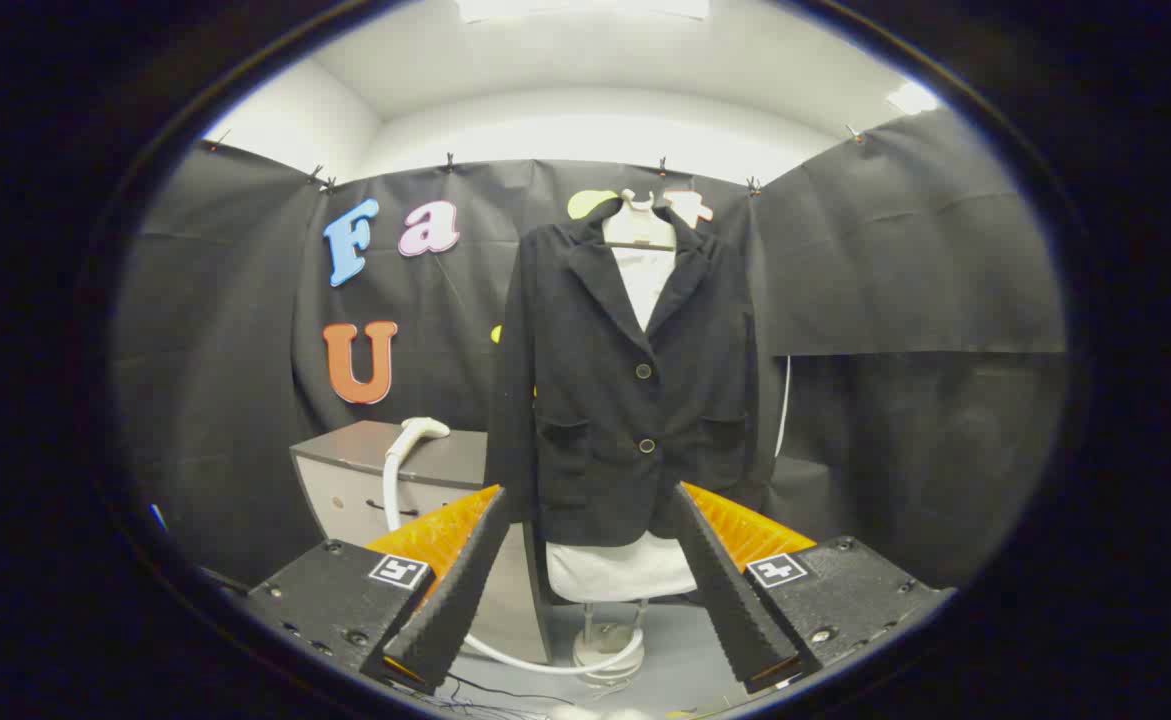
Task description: Iron the clothes twice with a garment steamer, once on the left side and once on the right side.
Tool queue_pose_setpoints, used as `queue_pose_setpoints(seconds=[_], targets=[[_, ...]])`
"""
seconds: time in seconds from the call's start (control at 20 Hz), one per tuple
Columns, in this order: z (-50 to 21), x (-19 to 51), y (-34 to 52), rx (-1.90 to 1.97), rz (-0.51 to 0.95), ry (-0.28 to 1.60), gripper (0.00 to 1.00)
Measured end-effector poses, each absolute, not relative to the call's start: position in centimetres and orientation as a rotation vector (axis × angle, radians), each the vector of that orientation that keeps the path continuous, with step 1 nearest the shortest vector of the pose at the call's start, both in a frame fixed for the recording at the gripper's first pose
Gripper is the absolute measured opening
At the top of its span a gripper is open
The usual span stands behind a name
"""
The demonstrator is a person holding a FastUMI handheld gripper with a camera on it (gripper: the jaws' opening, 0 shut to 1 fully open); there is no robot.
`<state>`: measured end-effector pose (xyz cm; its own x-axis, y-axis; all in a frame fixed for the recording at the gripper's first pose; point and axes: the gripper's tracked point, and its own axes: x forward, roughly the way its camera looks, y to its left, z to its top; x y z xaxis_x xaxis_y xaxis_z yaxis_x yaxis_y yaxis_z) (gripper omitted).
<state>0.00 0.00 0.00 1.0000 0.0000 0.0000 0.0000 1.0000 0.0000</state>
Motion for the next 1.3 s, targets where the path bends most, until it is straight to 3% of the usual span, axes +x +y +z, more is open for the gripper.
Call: queue_pose_setpoints(seconds=[0.35,1.3], targets=[[-0.3,-0.1,1.1,0.014,-0.049,0.022,1.0],[-0.3,2.5,5.0,0.018,-0.007,0.05,1.0]])
